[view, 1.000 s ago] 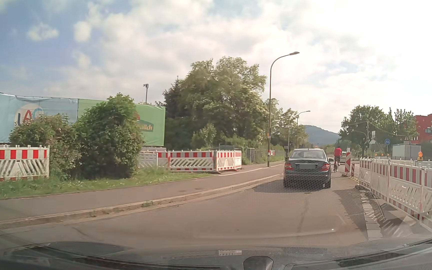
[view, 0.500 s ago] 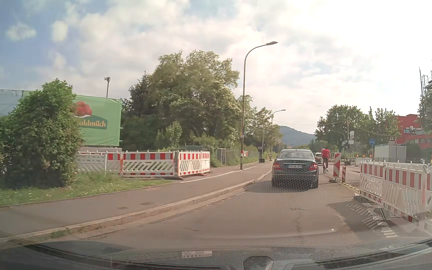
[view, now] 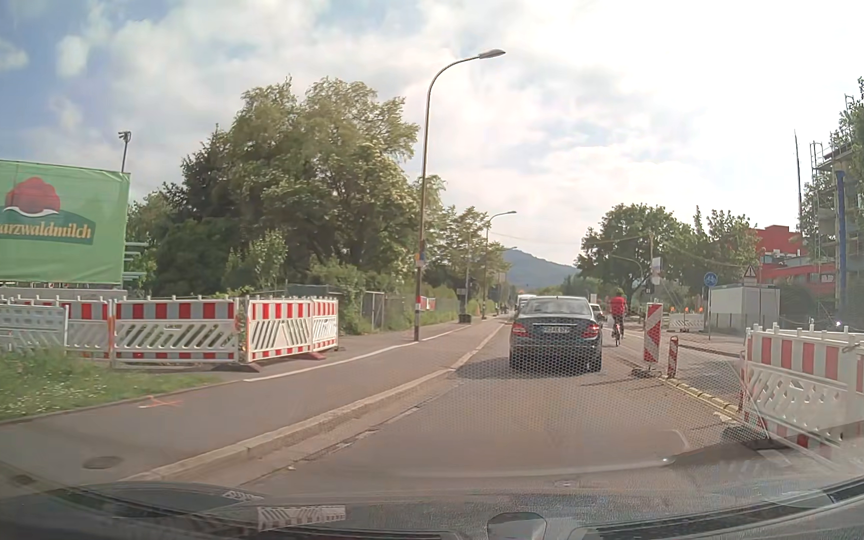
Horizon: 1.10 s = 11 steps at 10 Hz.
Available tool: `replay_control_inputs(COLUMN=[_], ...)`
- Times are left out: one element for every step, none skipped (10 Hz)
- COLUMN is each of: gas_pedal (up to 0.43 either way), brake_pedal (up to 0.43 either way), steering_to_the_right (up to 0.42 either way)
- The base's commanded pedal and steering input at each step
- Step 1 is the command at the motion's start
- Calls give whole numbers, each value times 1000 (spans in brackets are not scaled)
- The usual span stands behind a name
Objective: Follow the waypoints while adhering to traffic rules and regulations
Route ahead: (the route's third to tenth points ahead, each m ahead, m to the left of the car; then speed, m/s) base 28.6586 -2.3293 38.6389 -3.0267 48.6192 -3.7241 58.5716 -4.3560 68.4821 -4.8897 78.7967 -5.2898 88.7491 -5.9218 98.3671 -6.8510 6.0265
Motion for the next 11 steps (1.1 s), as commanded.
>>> replay_control_inputs(gas_pedal=[169, 169, 169, 169, 169, 169, 150, 150, 138, 138, 138], brake_pedal=[0, 0, 0, 0, 0, 0, 0, 0, 0, 0, 0], steering_to_the_right=[122, 107, 92, 77, 61, 53, 53, 52, 52, 51, 50])
